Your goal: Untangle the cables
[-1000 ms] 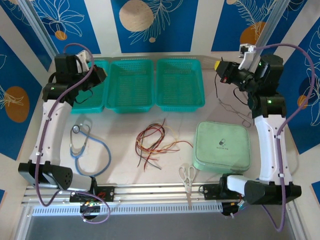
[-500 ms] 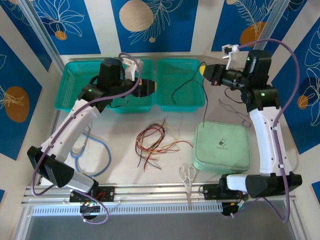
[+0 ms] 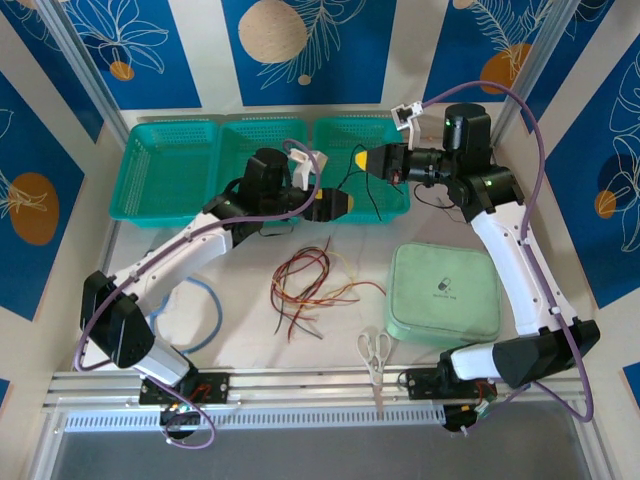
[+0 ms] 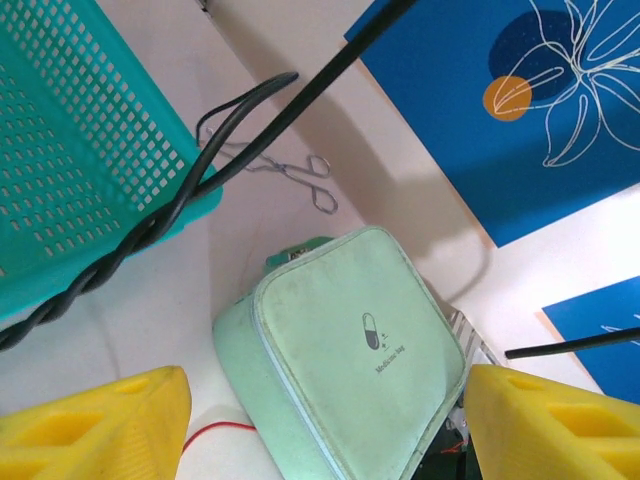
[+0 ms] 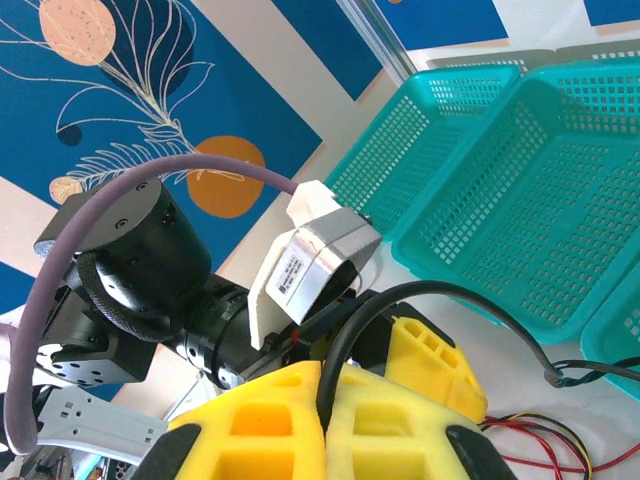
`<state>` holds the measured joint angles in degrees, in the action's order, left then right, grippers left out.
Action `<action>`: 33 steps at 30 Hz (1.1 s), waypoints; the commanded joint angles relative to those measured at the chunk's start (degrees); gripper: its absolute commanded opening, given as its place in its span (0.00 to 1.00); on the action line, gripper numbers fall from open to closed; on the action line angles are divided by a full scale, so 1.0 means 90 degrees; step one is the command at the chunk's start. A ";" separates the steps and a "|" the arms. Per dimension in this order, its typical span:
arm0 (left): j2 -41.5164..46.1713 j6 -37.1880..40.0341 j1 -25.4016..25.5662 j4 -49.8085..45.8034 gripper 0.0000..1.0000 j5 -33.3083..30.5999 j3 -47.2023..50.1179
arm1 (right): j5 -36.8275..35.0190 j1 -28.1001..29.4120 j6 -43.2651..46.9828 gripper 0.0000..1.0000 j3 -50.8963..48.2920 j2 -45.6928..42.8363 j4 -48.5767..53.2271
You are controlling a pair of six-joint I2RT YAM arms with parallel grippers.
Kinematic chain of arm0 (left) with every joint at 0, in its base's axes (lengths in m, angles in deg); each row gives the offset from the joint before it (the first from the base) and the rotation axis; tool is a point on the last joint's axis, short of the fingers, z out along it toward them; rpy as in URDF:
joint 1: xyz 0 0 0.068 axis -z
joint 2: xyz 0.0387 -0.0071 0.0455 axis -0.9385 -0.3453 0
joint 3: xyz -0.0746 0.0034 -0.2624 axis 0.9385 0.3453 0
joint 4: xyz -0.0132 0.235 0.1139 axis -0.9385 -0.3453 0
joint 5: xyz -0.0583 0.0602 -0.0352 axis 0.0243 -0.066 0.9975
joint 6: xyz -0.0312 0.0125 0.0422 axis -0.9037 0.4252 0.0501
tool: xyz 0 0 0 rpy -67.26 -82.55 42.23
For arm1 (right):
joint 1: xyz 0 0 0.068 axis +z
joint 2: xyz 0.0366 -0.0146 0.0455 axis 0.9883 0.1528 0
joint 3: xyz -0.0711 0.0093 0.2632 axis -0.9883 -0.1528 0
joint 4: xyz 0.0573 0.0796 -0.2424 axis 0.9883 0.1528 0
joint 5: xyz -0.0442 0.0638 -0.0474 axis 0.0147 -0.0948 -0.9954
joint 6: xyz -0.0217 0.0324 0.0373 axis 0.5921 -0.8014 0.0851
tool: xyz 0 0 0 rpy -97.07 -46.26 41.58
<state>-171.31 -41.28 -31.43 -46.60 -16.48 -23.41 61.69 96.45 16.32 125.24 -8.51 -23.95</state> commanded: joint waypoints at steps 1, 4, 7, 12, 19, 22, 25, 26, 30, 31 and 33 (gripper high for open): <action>0.0068 -0.0182 -0.0016 0.0528 0.72 0.0223 -0.0213 | 0.0235 -0.0043 -0.0158 0.00 -0.0017 -0.0037 -0.0109; 0.0165 -0.0385 -0.0003 0.0977 0.73 0.0205 0.0113 | 0.0680 -0.0014 0.0026 0.00 0.0168 0.0071 0.0017; 0.0303 -0.0113 -0.0108 0.0645 0.73 0.0059 -0.0015 | 0.0671 -0.0023 0.0121 0.00 0.0168 0.0015 0.0049; 0.0168 -0.0135 -0.0740 0.0147 0.74 0.0936 -0.0871 | 0.0934 -0.0087 0.0609 0.00 0.0122 -0.0191 0.0079; -0.0294 0.0012 -0.1408 -0.0988 0.74 0.1584 -0.2075 | 0.0556 -0.0117 0.2231 0.00 0.0318 -0.0166 0.0839; -0.0379 0.0258 -0.1486 -0.1421 0.75 0.1453 -0.2341 | -0.0262 0.0144 0.3599 0.00 0.0296 -0.0288 0.1099; -0.0450 0.0276 -0.1565 -0.1638 0.75 0.1435 -0.2494 | -0.0859 0.0590 0.5267 0.00 0.0136 -0.0487 0.1129; -0.0476 0.0278 -0.1568 -0.1673 0.75 0.1434 -0.2533 | -0.0959 0.0731 0.5803 0.00 0.0003 -0.0593 0.1065; -0.0576 0.0249 -0.1563 -0.1731 0.75 0.1463 -0.2675 | -0.0878 0.0982 0.7465 0.00 -0.0572 -0.1101 0.0480; -0.0622 0.0227 -0.1568 -0.1788 0.75 0.1487 -0.2738 | -0.0794 0.0982 0.7711 0.00 -0.0516 -0.1139 0.0513; -0.0720 0.0206 -0.1568 -0.1950 0.75 0.1556 -0.2926 | -0.0692 0.0993 0.8098 0.00 -0.0325 -0.1140 0.0660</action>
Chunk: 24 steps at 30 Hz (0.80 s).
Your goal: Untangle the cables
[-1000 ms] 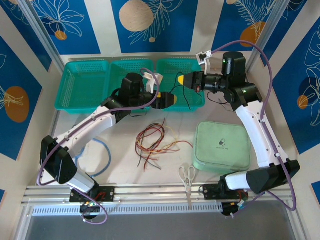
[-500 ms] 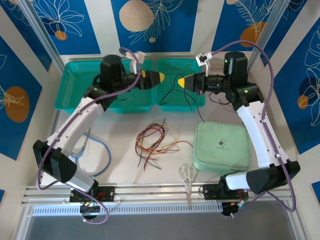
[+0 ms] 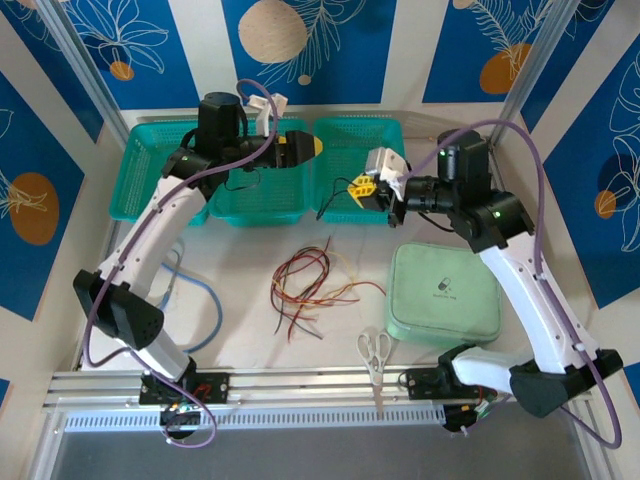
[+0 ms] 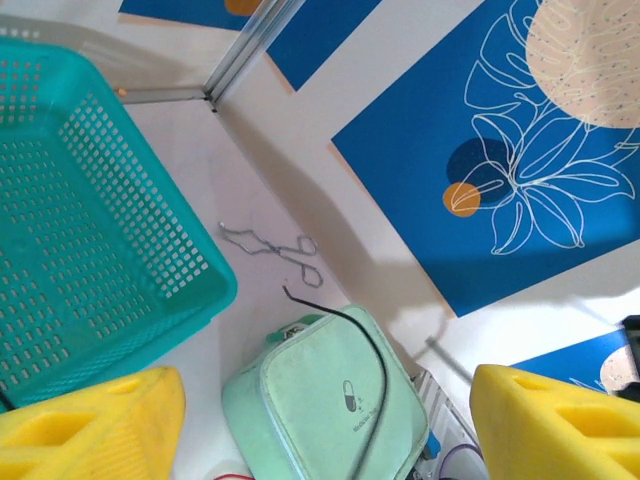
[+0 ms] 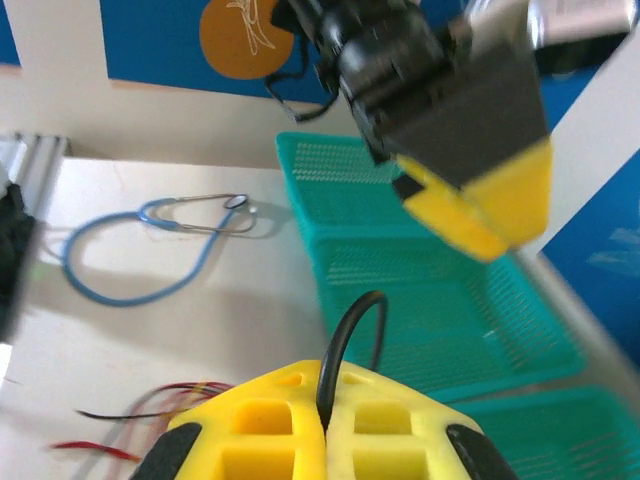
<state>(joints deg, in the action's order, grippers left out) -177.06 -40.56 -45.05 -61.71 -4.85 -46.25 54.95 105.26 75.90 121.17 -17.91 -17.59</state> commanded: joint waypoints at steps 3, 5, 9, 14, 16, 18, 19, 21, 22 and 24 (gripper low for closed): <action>-0.0214 0.0091 -0.0045 -0.0610 0.75 0.0361 -0.0628 | 0.0165 0.0022 0.1991 0.00 0.0193 -0.0150 -0.0135; -0.0232 0.0061 -0.0003 -0.0724 0.75 0.0376 -0.0619 | 0.0194 0.0013 0.2241 0.00 0.0216 -0.0137 -0.0211; -0.0230 -0.0034 0.0239 -0.0772 0.75 0.0356 -0.0329 | 0.0128 0.0023 0.2789 0.00 0.0177 -0.0030 -0.0331; -0.0284 -0.0407 0.0478 -0.0466 0.75 0.0441 0.0137 | 0.0031 0.0042 0.3356 0.00 -0.0119 -0.0018 -0.0915; -0.0387 -0.0542 0.0552 -0.0287 0.75 0.0478 0.0162 | 0.0003 0.0028 0.3519 0.00 -0.0091 0.0044 -0.0975; -0.0543 -0.0587 0.0677 -0.0242 0.75 0.0550 0.0034 | 0.0120 0.0012 0.3549 0.00 0.0001 0.0117 -0.0942; -0.0636 -0.0591 0.0755 -0.0254 0.75 0.0592 -0.0053 | 0.0179 0.0013 0.3554 0.00 0.0036 0.0166 -0.0946; -0.0805 -0.0582 0.0896 -0.0279 0.74 0.0713 -0.0174 | 0.0244 0.0022 0.3548 0.00 0.0080 0.0231 -0.0956; -0.0872 -0.0557 0.0969 -0.0356 0.73 0.0779 -0.0234 | 0.0226 0.0032 0.3581 0.00 0.0082 0.0262 -0.0968; -0.0945 -0.0486 0.1037 -0.0520 0.69 0.0849 -0.0264 | 0.0186 0.0024 0.3627 0.00 0.0053 0.0309 -0.1005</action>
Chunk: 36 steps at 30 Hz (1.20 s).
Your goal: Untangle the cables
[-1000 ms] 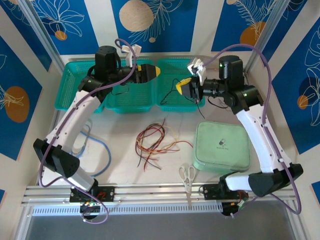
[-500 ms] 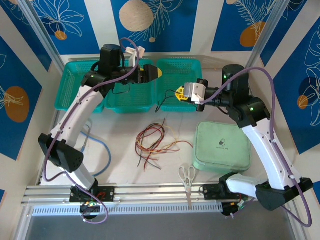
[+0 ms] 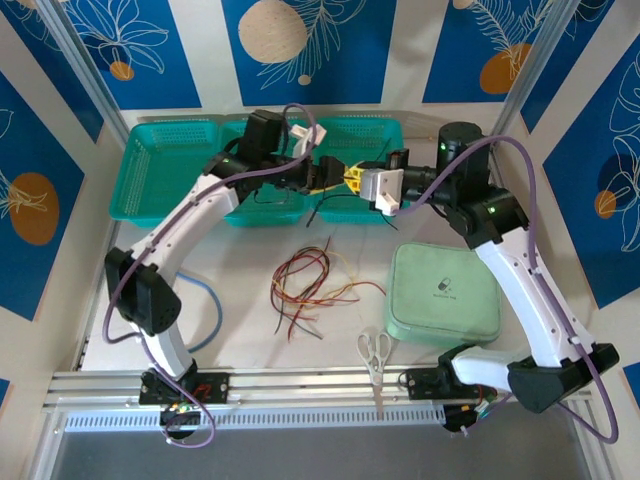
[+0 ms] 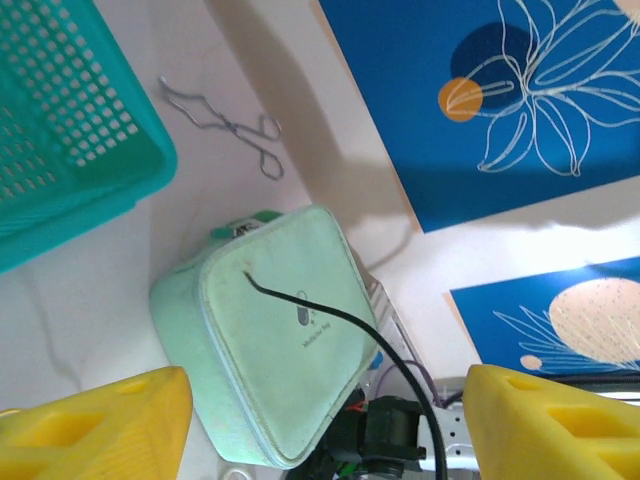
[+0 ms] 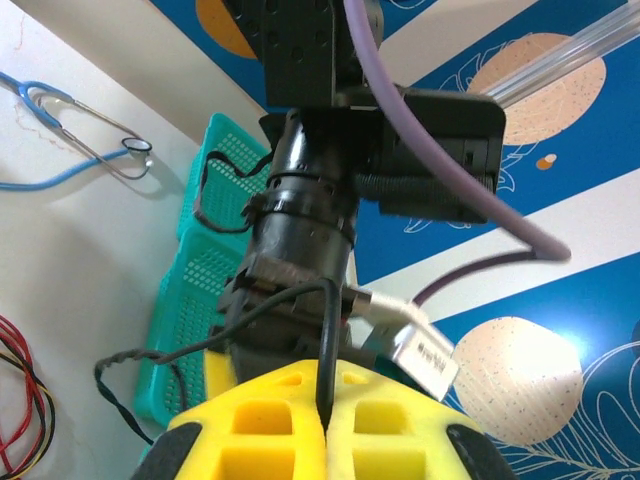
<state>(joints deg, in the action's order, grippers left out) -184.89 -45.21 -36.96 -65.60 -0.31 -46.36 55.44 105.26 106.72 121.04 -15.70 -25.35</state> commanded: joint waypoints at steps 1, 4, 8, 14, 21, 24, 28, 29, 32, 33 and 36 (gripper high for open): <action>-0.0086 0.0063 0.0157 -0.0157 0.68 0.0368 -0.0221 | 0.0135 -0.0013 0.0211 0.00 0.0023 0.0077 -0.0187; -0.0039 0.0050 0.0157 -0.0164 0.67 0.0544 -0.0070 | 0.0236 -0.0117 0.0204 0.00 -0.0155 0.0066 -0.0412; -0.0070 0.0111 0.0193 -0.0400 0.67 0.0737 -0.0075 | 0.0242 -0.0187 0.0226 0.00 -0.0417 0.0096 -0.0688; -0.0163 0.0243 0.0386 -0.0754 0.66 0.0598 0.0074 | 0.0358 -0.0204 0.0098 0.00 -0.0511 0.0265 -0.1007; -0.0163 -0.0139 0.0567 -0.0201 0.43 0.0382 0.0553 | 0.0446 -0.0249 -0.0071 0.00 -0.0568 0.0486 -0.1224; -0.0154 -0.0335 0.0575 0.0080 0.16 0.0244 0.0690 | 0.0442 -0.0245 -0.0124 0.00 -0.0637 0.0467 -0.1258; -0.0098 -0.0345 0.0563 0.0123 0.00 -0.0168 0.0672 | 0.0298 -0.0231 -0.0264 0.00 -0.0846 0.0257 -0.1364; -0.0069 -0.0349 0.0558 0.0140 0.00 -0.0309 0.0638 | 0.0244 -0.0236 -0.0331 0.00 -0.0950 0.0146 -0.1430; 0.0042 -0.0264 0.0490 0.0003 0.00 -0.0826 0.0435 | 0.0056 -0.0276 -0.0658 0.00 -0.1295 -0.0251 -0.1617; 0.0115 -0.0246 0.0441 -0.0042 0.00 -0.1072 0.0396 | -0.0028 -0.0296 -0.0760 0.00 -0.1430 -0.0377 -0.1698; 0.0437 -0.0275 0.0310 0.0023 0.00 -0.1930 0.0442 | -0.0273 -0.0410 -0.1077 0.00 -0.1800 -0.0839 -0.1868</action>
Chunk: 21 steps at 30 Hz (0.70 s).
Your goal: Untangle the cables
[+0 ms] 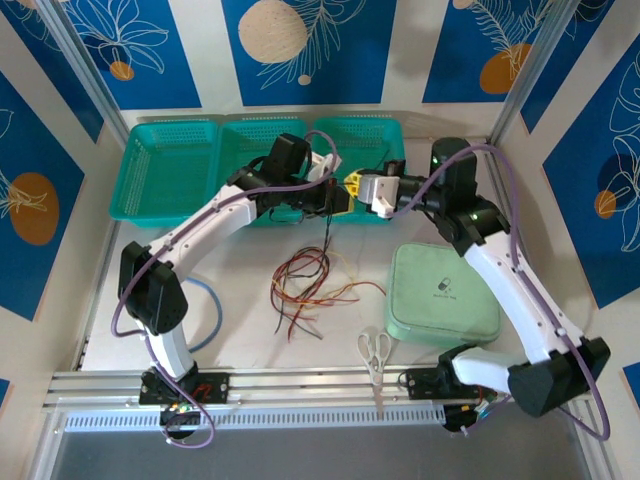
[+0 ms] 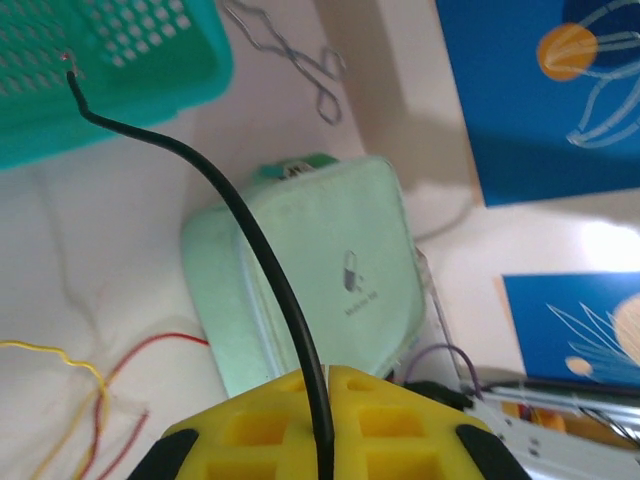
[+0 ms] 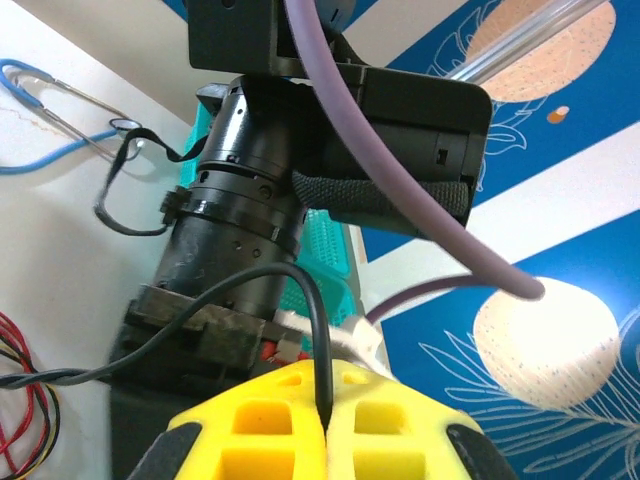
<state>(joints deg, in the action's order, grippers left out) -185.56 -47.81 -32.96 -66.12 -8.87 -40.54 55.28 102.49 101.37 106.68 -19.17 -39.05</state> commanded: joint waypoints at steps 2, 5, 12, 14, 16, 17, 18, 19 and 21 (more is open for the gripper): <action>0.0760 0.0013 -0.0186 0.0231 0.00 -0.1535 -0.0088 | -0.0355 -0.0230 -0.0744 0.00 -0.0468 -0.0744 -0.0541; 0.1167 -0.0032 -0.0312 0.0621 0.00 -0.2066 0.0223 | -0.0463 -0.0464 -0.1098 0.00 -0.0792 -0.1127 -0.0664; 0.1756 -0.0226 -0.0836 0.0882 0.00 -0.2724 0.0452 | -0.0431 -0.1232 -0.2346 0.00 -0.1652 -0.1854 -0.1374; 0.1947 -0.0291 -0.0986 0.1159 0.00 -0.2913 0.0579 | -0.0333 -0.1502 -0.2874 0.00 -0.1875 -0.1979 -0.1665; 0.2086 -0.0341 -0.1123 0.1323 0.00 -0.3103 0.0655 | -0.0326 -0.1732 -0.3384 0.00 -0.2036 -0.2051 -0.1892; 0.2121 -0.0323 -0.1214 0.1313 0.00 -0.3139 0.0625 | -0.0365 -0.1849 -0.3638 0.00 -0.2107 -0.2069 -0.1999; 0.2138 -0.0340 -0.1318 0.1175 0.00 -0.3219 0.0525 | -0.0457 -0.1980 -0.3913 0.00 -0.2163 -0.2075 -0.2121; 0.2155 -0.0341 -0.1409 0.1113 0.00 -0.3234 0.0473 | -0.0530 -0.2080 -0.4160 0.00 -0.2229 -0.2082 -0.2241; 0.2228 -0.0344 -0.1606 0.1038 0.00 -0.3276 0.0423 | -0.0671 -0.2340 -0.4683 0.00 -0.2361 -0.2093 -0.2518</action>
<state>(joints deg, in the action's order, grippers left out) -167.62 -50.44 -44.35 -56.68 -33.99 -35.60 52.00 84.32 70.09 86.68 -36.79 -55.29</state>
